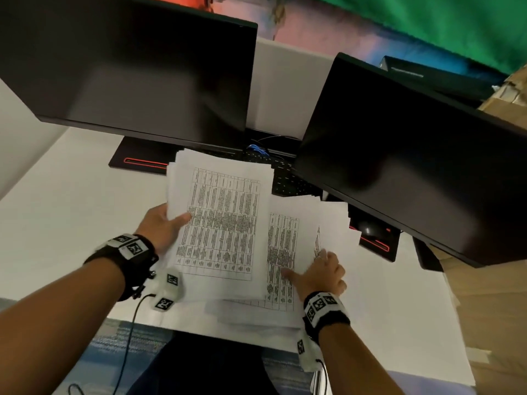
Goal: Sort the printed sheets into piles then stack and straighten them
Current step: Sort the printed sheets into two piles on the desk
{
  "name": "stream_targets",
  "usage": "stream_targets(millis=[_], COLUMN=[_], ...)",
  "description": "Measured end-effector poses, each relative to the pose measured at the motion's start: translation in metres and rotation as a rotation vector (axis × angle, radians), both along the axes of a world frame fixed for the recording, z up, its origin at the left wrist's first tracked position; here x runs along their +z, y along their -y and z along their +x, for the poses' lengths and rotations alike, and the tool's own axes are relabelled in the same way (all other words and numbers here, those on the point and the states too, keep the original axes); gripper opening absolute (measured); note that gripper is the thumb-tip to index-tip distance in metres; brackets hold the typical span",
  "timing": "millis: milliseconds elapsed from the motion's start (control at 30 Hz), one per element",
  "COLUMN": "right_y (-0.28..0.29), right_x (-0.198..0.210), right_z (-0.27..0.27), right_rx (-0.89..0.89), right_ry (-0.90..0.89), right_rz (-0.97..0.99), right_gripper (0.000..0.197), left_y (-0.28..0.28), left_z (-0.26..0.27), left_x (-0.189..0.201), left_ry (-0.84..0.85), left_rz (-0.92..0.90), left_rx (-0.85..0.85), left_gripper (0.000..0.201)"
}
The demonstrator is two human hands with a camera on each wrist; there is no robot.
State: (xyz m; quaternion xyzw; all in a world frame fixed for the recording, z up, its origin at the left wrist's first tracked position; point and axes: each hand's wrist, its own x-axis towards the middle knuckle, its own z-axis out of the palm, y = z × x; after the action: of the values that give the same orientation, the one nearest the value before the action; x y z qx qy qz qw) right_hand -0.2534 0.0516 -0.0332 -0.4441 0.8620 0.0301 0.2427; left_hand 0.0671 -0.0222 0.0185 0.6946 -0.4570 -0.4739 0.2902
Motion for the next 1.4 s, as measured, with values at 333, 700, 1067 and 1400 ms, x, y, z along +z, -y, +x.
stream_targets(millis=[333,700,1067,1400], right_y=[0.025,0.024,0.042,0.045], right_x=[0.004,-0.001,-0.001,0.001], right_z=[-0.004,0.036,0.023,0.022], right_rx=[-0.242,-0.246,-0.210,-0.240], right_ry=[0.275,0.036,0.136,0.274], right_rz=[-0.020,0.082,0.123,0.090], right_gripper=[0.083,0.112,0.098,0.100], left_y=[0.004,0.005,0.008,0.009], left_z=[0.013,0.022,0.042,0.055], left_x=[-0.004,-0.007,-0.004,-0.006], left_ry=[0.029,0.056,0.041,-0.042], left_rz=[0.005,0.041,0.025,0.036], left_rx=[0.008,-0.017,0.017,0.040], left_gripper=[0.032,0.036,0.031,0.022])
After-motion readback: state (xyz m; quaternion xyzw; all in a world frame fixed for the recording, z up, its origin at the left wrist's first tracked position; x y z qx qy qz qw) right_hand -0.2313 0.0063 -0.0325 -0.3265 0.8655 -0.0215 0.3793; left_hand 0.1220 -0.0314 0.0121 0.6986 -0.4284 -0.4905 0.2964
